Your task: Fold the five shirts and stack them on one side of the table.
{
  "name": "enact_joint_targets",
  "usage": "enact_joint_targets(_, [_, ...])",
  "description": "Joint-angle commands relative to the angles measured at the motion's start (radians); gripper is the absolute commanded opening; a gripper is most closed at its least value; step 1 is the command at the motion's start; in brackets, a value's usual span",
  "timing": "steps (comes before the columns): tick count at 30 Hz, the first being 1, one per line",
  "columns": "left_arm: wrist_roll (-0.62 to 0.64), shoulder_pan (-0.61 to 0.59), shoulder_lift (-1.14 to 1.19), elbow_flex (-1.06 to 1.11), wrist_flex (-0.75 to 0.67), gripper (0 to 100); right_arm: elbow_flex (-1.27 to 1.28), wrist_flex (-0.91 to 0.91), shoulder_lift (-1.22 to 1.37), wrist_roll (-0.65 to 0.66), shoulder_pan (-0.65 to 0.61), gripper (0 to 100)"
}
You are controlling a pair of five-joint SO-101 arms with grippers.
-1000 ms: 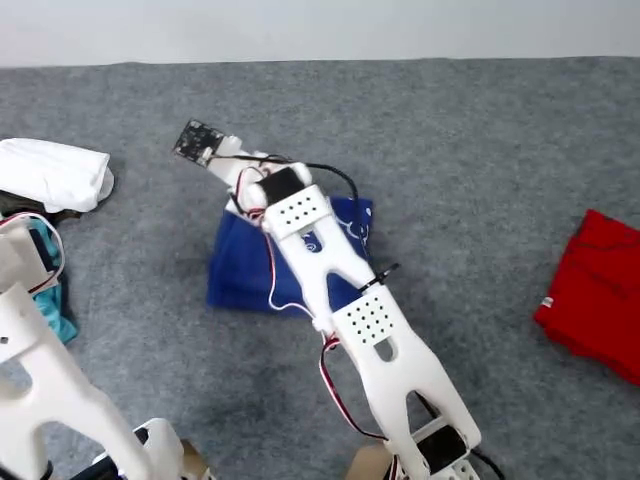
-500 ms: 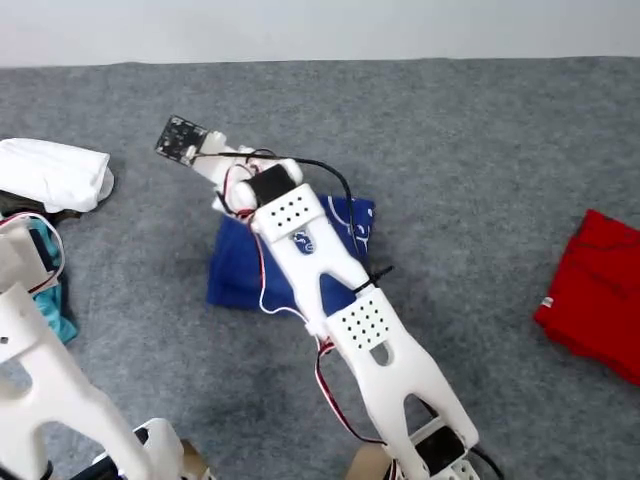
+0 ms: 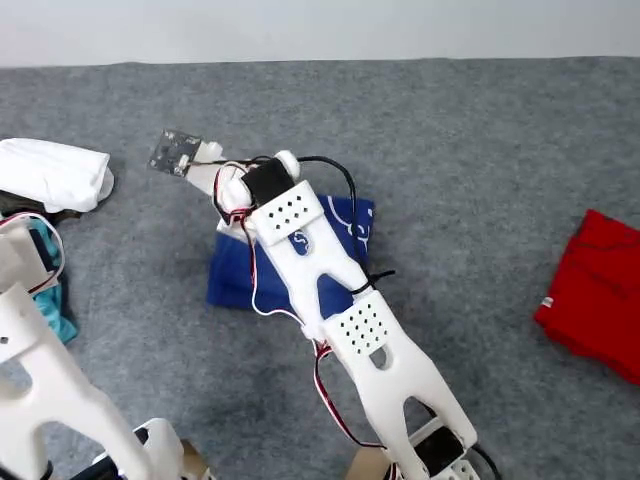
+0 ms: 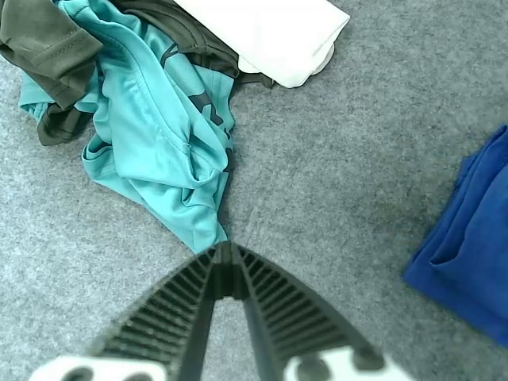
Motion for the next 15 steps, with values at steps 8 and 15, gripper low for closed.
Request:
enact_joint_targets(8, [0.002, 0.0, -0.026, -0.002, 0.018, 0, 0.127, 0.048, -0.252, -0.103, -0.059, 15.4])
enact_joint_targets(15, [0.002, 0.0, -0.026, -0.002, 0.018, 0, 0.568, 0.042, -0.449, -0.095, -0.094, 16.9])
